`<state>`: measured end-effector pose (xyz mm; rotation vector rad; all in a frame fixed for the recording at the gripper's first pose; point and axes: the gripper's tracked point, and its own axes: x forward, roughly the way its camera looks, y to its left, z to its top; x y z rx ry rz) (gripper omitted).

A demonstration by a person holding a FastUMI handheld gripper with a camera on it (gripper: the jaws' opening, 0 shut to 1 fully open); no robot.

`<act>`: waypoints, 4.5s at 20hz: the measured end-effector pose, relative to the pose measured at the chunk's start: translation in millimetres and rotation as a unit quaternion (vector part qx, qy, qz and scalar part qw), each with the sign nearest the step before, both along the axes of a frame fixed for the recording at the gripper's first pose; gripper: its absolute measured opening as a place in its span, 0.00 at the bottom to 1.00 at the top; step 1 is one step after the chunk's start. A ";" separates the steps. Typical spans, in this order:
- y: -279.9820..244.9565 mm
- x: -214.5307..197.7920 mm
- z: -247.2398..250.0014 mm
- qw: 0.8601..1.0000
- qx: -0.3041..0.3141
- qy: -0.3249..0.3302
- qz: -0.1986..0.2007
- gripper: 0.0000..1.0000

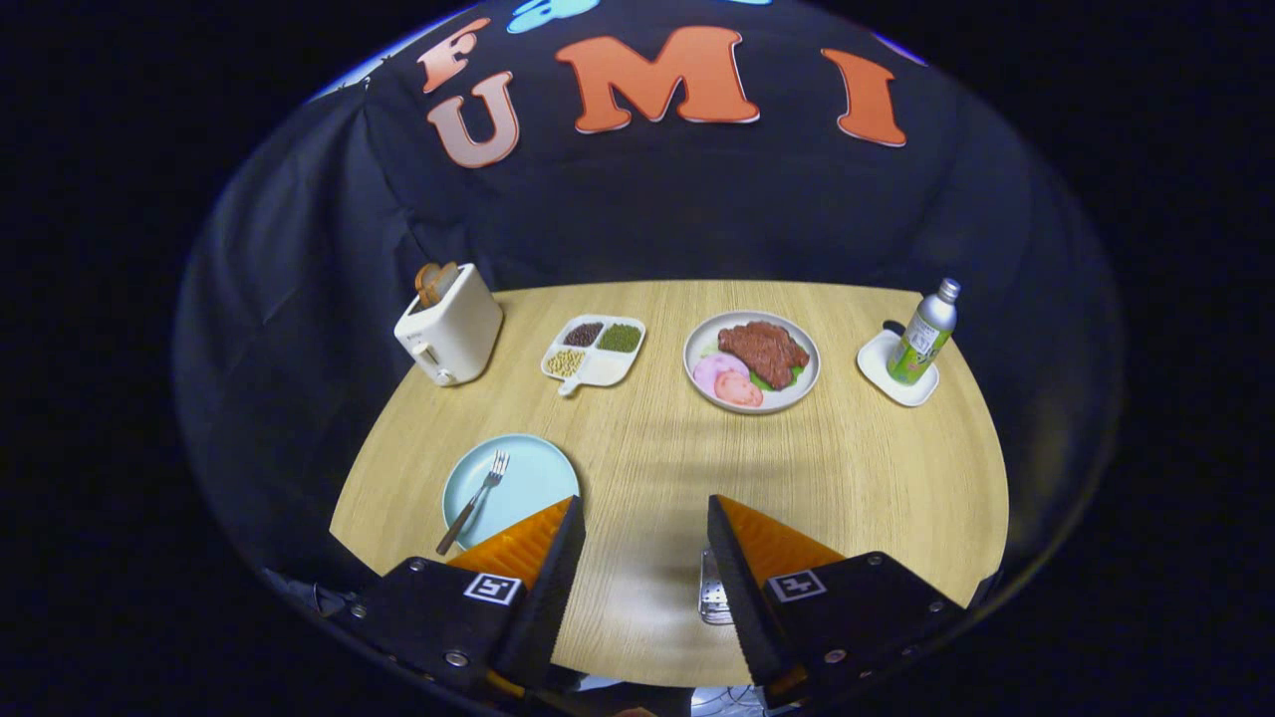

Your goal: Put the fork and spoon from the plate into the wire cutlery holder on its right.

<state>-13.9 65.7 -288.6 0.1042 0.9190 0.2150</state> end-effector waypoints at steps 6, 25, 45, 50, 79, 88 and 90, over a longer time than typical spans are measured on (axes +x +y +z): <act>38.2 45.2 72.3 0.982 -0.010 -0.186 -0.035 0.76; 214.8 17.6 -26.6 0.998 0.033 -0.049 -0.014 0.98; 255.9 -75.3 -200.6 0.948 -0.058 0.305 0.067 0.69; 256.6 -84.6 -212.8 0.935 -0.076 0.344 0.049 0.44; 6.8 -90.9 -69.8 0.971 -0.064 0.215 -0.082 0.05; -59.0 -126.0 -79.8 0.959 -0.075 0.270 -0.026 0.05; -64.9 -132.0 -87.1 0.955 -0.076 0.287 -0.017 0.05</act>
